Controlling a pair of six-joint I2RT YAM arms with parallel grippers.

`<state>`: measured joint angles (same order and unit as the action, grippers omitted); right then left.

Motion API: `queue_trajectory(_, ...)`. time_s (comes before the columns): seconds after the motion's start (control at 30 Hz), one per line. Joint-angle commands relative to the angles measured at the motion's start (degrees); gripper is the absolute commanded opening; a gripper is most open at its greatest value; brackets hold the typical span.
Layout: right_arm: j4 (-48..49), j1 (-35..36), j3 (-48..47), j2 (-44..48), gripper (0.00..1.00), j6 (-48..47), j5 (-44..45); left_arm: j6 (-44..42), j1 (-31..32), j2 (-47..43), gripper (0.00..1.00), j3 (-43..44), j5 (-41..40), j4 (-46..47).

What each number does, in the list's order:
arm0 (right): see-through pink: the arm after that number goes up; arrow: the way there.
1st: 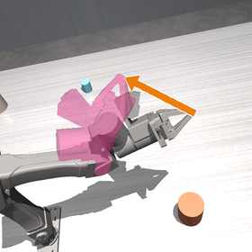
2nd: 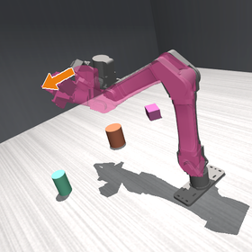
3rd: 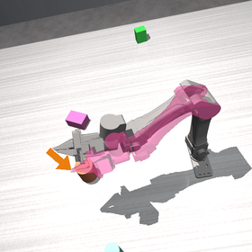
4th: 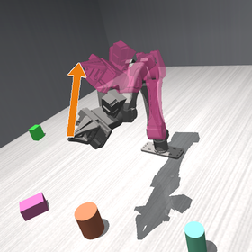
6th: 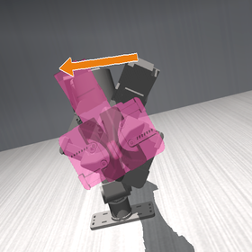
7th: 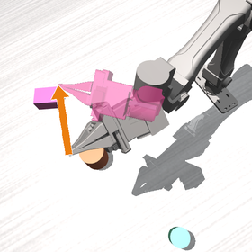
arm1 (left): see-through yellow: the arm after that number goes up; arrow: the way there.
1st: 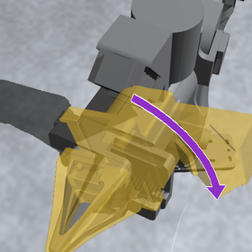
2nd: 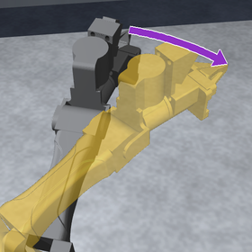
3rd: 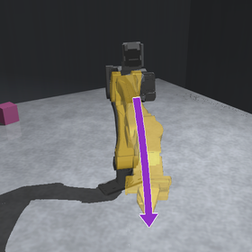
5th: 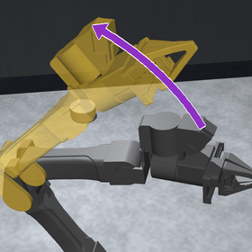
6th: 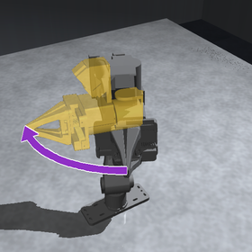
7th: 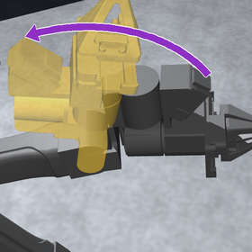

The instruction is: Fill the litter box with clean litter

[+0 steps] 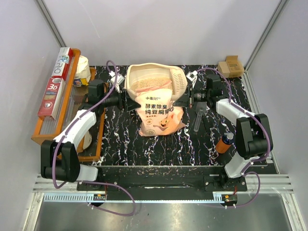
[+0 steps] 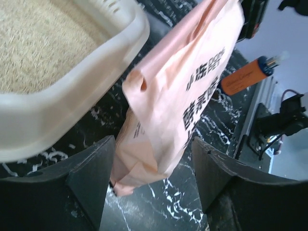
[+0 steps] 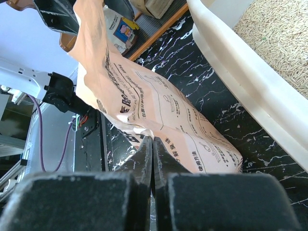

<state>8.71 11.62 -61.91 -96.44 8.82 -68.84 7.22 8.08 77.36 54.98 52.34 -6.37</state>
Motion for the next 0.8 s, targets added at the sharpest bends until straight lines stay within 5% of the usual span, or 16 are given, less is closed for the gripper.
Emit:
queue_trajectory(0.0,-2.21,0.34,-2.69,0.73,0.0,0.06,1.6,10.96,0.1,1.64,0.68,-0.66,8.92,21.03)
queue_trajectory(0.33,-2.38,0.25,-0.85,1.52,0.02,0.58,-0.33,13.08,5.63,6.13,0.59,-1.72,10.86,23.69)
queue_trajectory(0.63,2.79,0.25,2.32,0.29,0.28,2.78,-2.7,9.48,5.99,7.54,0.44,0.74,8.49,15.61)
queue_trajectory(0.7,4.03,0.34,2.41,-0.32,0.29,3.92,-3.84,10.0,5.37,7.63,0.42,0.83,8.4,15.6)
queue_trajectory(0.77,4.03,0.25,2.23,-0.32,0.19,4.01,-4.37,10.0,5.11,7.71,0.33,0.83,8.48,14.64)
